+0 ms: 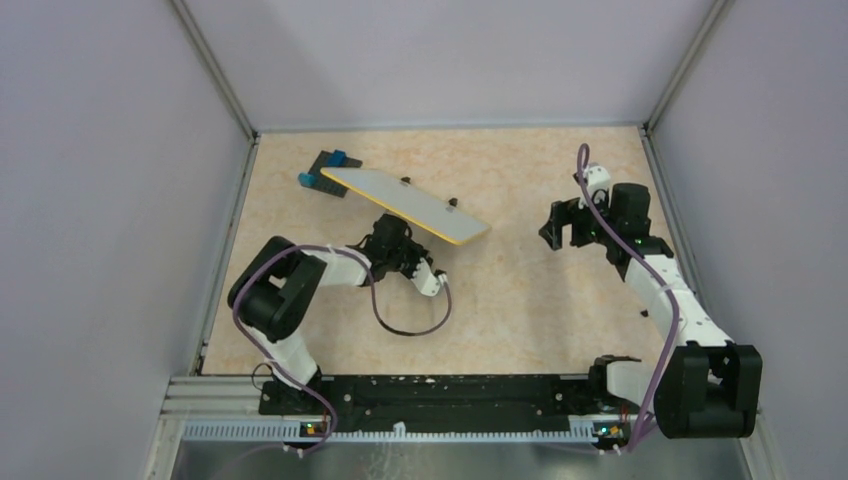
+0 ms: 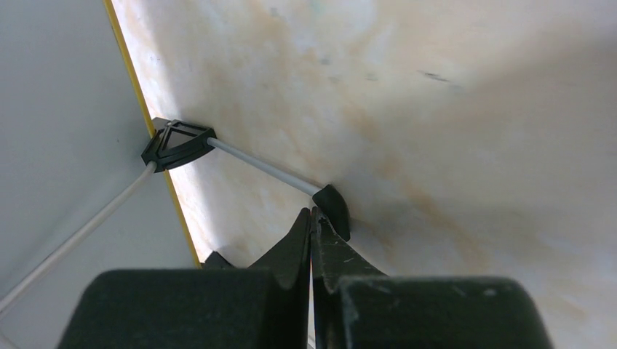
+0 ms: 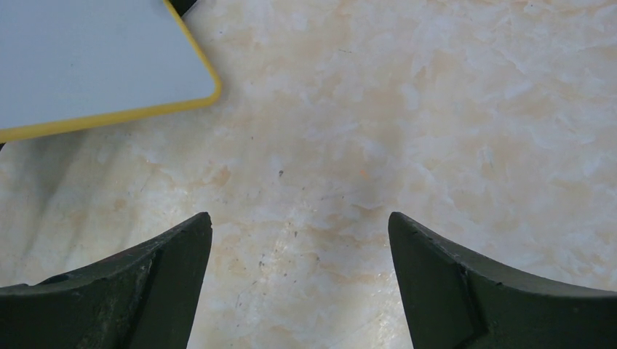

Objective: Write a sentence on the whiteboard
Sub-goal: Move the whiteboard stand to the center of the board.

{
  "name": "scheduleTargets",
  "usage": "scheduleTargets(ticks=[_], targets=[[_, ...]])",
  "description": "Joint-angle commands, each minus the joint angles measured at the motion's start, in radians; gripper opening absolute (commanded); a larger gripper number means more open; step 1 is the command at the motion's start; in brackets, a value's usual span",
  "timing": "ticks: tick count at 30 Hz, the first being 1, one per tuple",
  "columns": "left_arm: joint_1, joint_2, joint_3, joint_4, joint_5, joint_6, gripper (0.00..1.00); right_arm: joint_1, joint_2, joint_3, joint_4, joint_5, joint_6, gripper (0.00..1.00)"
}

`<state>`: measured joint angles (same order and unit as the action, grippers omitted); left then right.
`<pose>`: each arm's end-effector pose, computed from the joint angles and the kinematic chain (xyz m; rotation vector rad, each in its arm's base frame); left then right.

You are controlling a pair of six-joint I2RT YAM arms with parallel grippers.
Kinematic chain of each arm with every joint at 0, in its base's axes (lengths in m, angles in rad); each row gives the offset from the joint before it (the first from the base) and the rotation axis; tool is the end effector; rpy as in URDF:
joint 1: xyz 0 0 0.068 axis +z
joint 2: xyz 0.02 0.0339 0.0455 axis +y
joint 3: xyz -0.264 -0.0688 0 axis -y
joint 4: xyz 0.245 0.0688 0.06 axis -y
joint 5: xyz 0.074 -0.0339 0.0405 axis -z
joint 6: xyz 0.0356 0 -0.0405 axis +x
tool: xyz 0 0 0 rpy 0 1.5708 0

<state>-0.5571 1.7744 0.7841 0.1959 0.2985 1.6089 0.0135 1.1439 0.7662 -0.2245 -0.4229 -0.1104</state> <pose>0.2776 -0.1853 0.1230 2.1192 0.9627 0.1748 0.2481 0.0180 0.2589 -0.3713 2.1075 0.4017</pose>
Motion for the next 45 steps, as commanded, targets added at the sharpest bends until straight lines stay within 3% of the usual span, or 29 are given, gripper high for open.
scheduleTargets(ticks=[1,9,20,27,33,45], targets=[[-0.006,-0.041,-0.145,-0.232,0.018,0.034,0.00,-0.020,0.019,0.026,0.028,-0.033,0.007,0.88],[-0.013,-0.249,-0.240,-0.247,0.018,-0.034,0.00,0.013,0.114,0.144,-0.009,-0.089,0.020,0.85],[-0.022,-0.613,-0.318,-0.434,0.097,-0.189,0.28,0.105,0.411,0.418,-0.017,-0.164,0.088,0.77],[-0.021,-0.909,-0.426,-0.567,0.118,-0.208,0.25,0.218,0.576,0.534,0.002,-0.158,0.132,0.68],[-0.014,-1.129,-0.394,-0.686,0.112,-0.461,0.27,0.316,0.734,0.702,-0.057,-0.150,0.119,0.62],[0.062,-1.298,-0.295,-0.658,0.036,-0.990,0.30,0.441,1.013,0.947,-0.101,-0.198,0.148,0.52]])
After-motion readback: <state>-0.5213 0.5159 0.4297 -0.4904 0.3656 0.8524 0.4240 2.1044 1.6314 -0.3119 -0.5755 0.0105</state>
